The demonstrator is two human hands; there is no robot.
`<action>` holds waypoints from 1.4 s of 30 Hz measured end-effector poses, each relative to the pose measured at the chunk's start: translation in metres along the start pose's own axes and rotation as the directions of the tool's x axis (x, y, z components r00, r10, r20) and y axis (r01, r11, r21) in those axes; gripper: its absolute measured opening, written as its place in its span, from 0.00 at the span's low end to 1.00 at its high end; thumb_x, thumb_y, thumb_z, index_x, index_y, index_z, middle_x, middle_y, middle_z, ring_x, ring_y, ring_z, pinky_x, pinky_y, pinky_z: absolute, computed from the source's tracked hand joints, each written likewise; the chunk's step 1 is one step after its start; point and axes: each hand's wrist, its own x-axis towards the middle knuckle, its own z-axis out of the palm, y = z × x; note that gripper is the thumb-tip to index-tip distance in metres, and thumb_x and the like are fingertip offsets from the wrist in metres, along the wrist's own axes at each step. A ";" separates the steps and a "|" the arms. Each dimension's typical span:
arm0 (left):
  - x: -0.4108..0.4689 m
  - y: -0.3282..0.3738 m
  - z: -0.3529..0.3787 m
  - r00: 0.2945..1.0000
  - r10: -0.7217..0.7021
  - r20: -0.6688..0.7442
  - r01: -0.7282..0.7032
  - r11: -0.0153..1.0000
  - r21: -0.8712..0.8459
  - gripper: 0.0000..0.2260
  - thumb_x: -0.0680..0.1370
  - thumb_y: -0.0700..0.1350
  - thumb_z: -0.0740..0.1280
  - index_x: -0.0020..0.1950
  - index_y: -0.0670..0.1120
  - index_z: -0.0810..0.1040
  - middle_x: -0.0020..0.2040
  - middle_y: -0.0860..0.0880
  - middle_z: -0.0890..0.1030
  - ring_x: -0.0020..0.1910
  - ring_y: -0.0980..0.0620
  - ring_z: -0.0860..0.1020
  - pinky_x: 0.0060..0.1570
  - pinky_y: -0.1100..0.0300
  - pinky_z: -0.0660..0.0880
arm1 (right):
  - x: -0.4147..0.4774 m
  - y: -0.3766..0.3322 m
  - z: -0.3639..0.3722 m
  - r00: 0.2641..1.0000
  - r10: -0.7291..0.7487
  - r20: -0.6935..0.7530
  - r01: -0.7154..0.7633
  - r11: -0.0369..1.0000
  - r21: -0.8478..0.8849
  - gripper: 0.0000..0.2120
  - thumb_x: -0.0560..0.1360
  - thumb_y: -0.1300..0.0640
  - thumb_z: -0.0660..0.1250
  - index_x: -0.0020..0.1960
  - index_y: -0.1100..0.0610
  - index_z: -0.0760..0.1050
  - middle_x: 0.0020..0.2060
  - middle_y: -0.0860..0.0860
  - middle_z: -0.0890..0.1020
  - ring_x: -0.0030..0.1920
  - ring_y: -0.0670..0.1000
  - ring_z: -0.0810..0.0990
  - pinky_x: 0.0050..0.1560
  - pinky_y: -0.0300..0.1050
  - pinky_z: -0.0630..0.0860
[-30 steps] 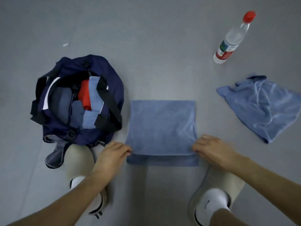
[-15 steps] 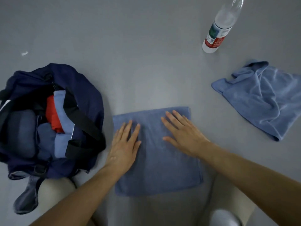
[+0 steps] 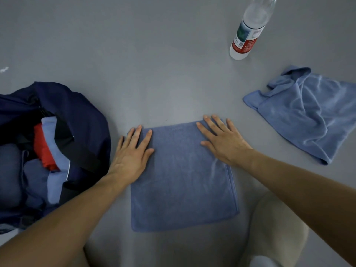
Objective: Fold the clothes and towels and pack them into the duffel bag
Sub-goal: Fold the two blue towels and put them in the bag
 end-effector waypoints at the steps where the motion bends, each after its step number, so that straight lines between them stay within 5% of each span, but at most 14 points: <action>1: 0.003 -0.004 -0.005 0.997 0.022 -0.073 -0.024 0.999 -0.023 0.23 0.85 0.54 0.52 0.80 0.50 0.61 0.79 0.42 0.62 0.76 0.38 0.63 0.74 0.42 0.62 | 0.002 0.001 -0.004 1.000 0.017 -0.021 -0.017 0.999 0.038 0.30 0.82 0.41 0.42 0.81 0.51 0.56 0.79 0.54 0.59 0.78 0.58 0.58 0.74 0.63 0.58; 3: 0.013 -0.013 -0.014 0.977 0.001 -0.212 -0.018 0.997 -0.076 0.18 0.83 0.45 0.62 0.72 0.46 0.73 0.66 0.41 0.76 0.62 0.35 0.75 0.62 0.43 0.73 | 0.005 0.002 -0.011 0.982 0.103 -0.158 -0.079 0.986 0.148 0.22 0.84 0.49 0.53 0.76 0.52 0.66 0.72 0.55 0.70 0.70 0.60 0.68 0.67 0.58 0.66; 5: 0.021 -0.015 -0.025 0.976 -0.073 -0.207 0.044 0.989 -0.140 0.15 0.80 0.41 0.66 0.68 0.46 0.76 0.59 0.41 0.79 0.55 0.37 0.76 0.57 0.45 0.74 | 0.009 0.004 -0.018 0.951 0.204 -0.232 -0.144 0.957 0.250 0.17 0.81 0.57 0.62 0.70 0.53 0.72 0.61 0.55 0.75 0.59 0.61 0.73 0.58 0.55 0.70; 10: 0.037 -0.016 -0.041 0.975 -0.182 -0.128 0.143 0.954 -0.263 0.05 0.79 0.43 0.67 0.54 0.46 0.80 0.50 0.46 0.80 0.52 0.43 0.76 0.50 0.51 0.74 | 0.022 0.013 -0.030 0.937 0.325 -0.131 -0.249 0.880 0.404 0.11 0.78 0.62 0.63 0.59 0.57 0.77 0.53 0.58 0.80 0.55 0.61 0.75 0.51 0.50 0.69; 15: 0.038 -0.012 -0.072 0.904 -0.232 -0.360 0.098 0.930 -0.353 0.04 0.79 0.43 0.67 0.52 0.46 0.80 0.50 0.47 0.78 0.50 0.47 0.75 0.48 0.56 0.70 | 0.018 0.028 -0.060 0.847 0.402 -0.349 -0.180 0.833 0.523 0.07 0.77 0.61 0.64 0.52 0.55 0.80 0.47 0.55 0.81 0.52 0.59 0.76 0.49 0.45 0.67; 21: -0.033 -0.008 -0.065 0.894 -0.081 -0.441 -0.026 0.973 -0.231 0.05 0.78 0.39 0.70 0.53 0.44 0.81 0.49 0.46 0.78 0.46 0.45 0.73 0.48 0.56 0.69 | -0.046 0.013 -0.058 0.867 0.143 -0.477 0.061 0.920 0.387 0.08 0.77 0.60 0.63 0.51 0.57 0.80 0.46 0.54 0.81 0.48 0.58 0.77 0.53 0.47 0.68; 25: -0.089 -0.004 -0.018 0.932 0.082 -0.352 -0.129 0.985 -0.112 0.05 0.78 0.43 0.65 0.50 0.46 0.80 0.46 0.48 0.77 0.42 0.42 0.73 0.44 0.48 0.73 | -0.105 0.001 -0.008 0.909 -0.031 -0.416 0.154 0.952 0.264 0.13 0.76 0.57 0.59 0.51 0.58 0.82 0.45 0.55 0.82 0.44 0.61 0.78 0.47 0.55 0.76; 28: -0.120 0.007 0.009 0.957 0.076 -0.280 -0.097 0.993 -0.065 0.07 0.77 0.47 0.62 0.47 0.49 0.79 0.43 0.50 0.76 0.40 0.42 0.74 0.39 0.50 0.71 | -0.130 -0.005 0.027 0.945 -0.119 -0.304 0.183 0.964 0.192 0.12 0.76 0.55 0.61 0.49 0.55 0.82 0.43 0.53 0.81 0.43 0.60 0.80 0.44 0.55 0.78; 31: -0.135 0.023 0.019 0.983 0.019 -0.182 -0.019 1.000 0.002 0.11 0.75 0.57 0.64 0.47 0.52 0.80 0.44 0.53 0.78 0.43 0.45 0.76 0.43 0.52 0.69 | -0.137 -0.013 0.036 0.970 -0.145 -0.196 0.178 0.970 0.165 0.09 0.74 0.50 0.63 0.47 0.51 0.81 0.43 0.50 0.80 0.44 0.56 0.79 0.45 0.52 0.77; 34: -0.126 0.047 0.017 0.979 -0.005 -0.206 -0.001 1.000 -0.028 0.14 0.76 0.58 0.66 0.54 0.51 0.81 0.51 0.51 0.79 0.48 0.45 0.76 0.46 0.50 0.71 | -0.124 -0.026 0.019 0.948 -0.115 -0.297 0.181 0.962 0.203 0.12 0.75 0.47 0.63 0.45 0.53 0.80 0.42 0.51 0.80 0.43 0.57 0.78 0.44 0.51 0.75; 37: -0.100 0.080 0.018 0.970 0.018 -0.241 -0.039 0.996 -0.084 0.19 0.80 0.51 0.59 0.69 0.48 0.76 0.64 0.47 0.77 0.57 0.43 0.78 0.53 0.49 0.74 | -0.099 -0.048 0.020 0.930 -0.129 -0.344 0.194 0.968 0.161 0.21 0.79 0.44 0.60 0.65 0.55 0.78 0.63 0.55 0.79 0.62 0.60 0.78 0.59 0.57 0.77; 39: -0.081 0.095 0.030 0.983 0.013 -0.183 -0.028 0.997 -0.078 0.24 0.82 0.52 0.56 0.78 0.47 0.66 0.75 0.43 0.70 0.70 0.42 0.71 0.63 0.46 0.72 | -0.083 -0.053 0.033 0.963 -0.150 -0.224 0.174 0.980 0.093 0.29 0.80 0.40 0.56 0.75 0.53 0.69 0.75 0.56 0.69 0.75 0.60 0.67 0.71 0.62 0.68; 42: -0.059 0.095 0.050 0.997 -0.031 -0.068 0.027 0.998 -0.059 0.30 0.82 0.60 0.49 0.82 0.51 0.51 0.81 0.40 0.55 0.80 0.42 0.53 0.75 0.36 0.58 | -0.073 -0.033 0.047 0.981 -0.166 -0.099 0.168 0.986 0.004 0.32 0.80 0.37 0.52 0.80 0.52 0.60 0.79 0.54 0.61 0.78 0.60 0.60 0.73 0.67 0.62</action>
